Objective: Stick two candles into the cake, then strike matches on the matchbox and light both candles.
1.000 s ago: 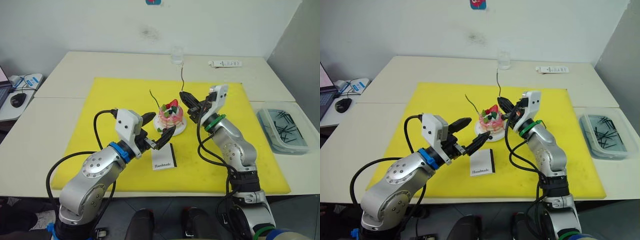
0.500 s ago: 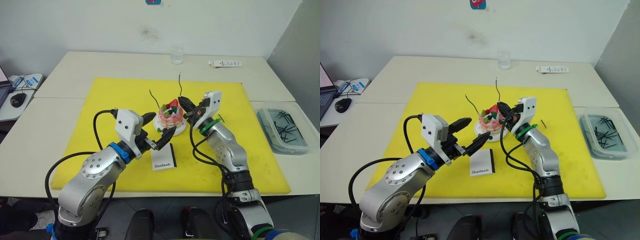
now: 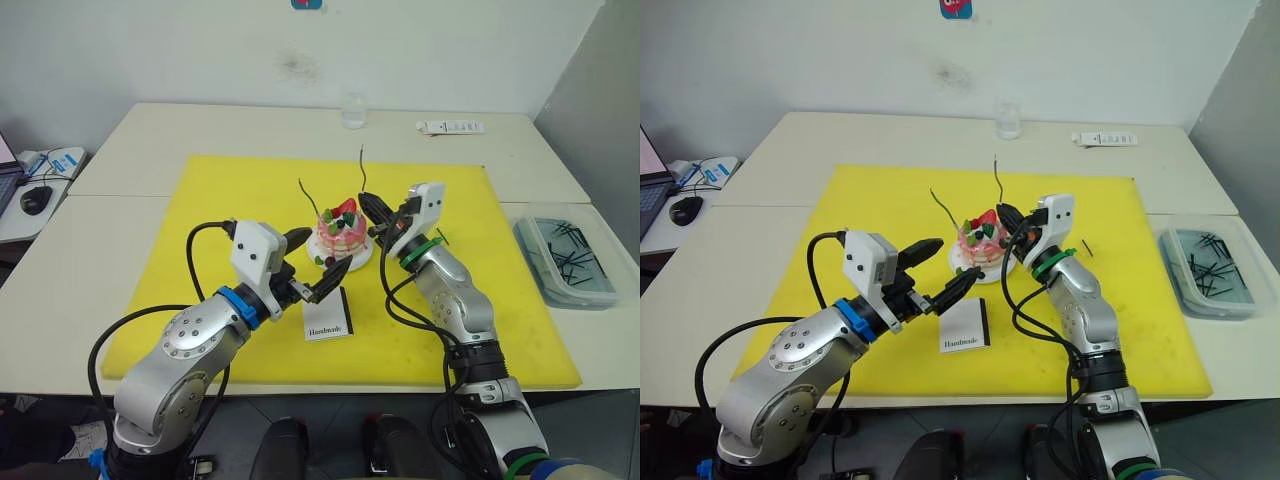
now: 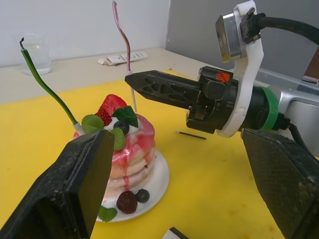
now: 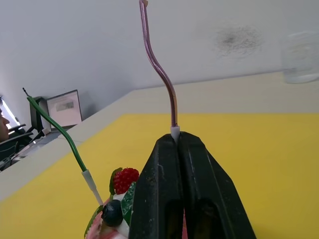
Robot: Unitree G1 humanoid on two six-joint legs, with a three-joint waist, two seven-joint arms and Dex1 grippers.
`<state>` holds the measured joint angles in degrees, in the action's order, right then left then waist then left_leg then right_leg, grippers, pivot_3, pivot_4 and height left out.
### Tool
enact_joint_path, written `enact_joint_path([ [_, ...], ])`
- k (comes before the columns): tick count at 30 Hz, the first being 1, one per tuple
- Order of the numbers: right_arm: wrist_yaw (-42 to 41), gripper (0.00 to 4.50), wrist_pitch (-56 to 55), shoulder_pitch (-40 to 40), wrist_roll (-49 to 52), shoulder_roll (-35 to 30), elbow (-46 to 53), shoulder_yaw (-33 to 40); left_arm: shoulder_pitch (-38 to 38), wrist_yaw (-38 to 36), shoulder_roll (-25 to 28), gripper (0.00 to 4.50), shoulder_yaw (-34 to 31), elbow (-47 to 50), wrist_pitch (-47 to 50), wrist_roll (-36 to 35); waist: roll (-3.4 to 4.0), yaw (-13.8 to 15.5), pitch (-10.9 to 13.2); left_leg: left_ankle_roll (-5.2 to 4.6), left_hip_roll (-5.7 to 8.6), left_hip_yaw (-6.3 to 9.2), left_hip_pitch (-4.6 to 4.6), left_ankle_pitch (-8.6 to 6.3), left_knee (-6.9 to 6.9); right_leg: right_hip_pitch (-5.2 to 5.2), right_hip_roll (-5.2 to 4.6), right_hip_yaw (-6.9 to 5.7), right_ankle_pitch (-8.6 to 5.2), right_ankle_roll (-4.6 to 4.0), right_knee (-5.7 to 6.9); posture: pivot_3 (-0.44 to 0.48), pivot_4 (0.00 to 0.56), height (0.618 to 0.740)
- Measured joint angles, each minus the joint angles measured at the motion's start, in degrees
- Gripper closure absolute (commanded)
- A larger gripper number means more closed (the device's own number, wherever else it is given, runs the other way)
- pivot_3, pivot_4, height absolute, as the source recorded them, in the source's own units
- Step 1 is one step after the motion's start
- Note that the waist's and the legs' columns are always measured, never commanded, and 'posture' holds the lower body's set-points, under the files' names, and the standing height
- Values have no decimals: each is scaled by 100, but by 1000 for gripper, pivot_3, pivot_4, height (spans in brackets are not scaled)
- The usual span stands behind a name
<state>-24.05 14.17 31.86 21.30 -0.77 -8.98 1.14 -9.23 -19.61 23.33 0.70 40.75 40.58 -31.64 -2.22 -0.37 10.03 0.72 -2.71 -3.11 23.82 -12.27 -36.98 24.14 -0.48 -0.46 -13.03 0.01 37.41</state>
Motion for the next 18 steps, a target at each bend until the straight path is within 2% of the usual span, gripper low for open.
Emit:
enact_joint_path([
  [18, 30, 4469, -184, -49, -170, 11, -197, -23, -12, 21, 6, 0, -17, 0, 44, -98, 0, 1, 0, 0, 0, 1, 1, 0, 1, 0, -1, -1, -1, -1, -2, 0, 150, 740],
])
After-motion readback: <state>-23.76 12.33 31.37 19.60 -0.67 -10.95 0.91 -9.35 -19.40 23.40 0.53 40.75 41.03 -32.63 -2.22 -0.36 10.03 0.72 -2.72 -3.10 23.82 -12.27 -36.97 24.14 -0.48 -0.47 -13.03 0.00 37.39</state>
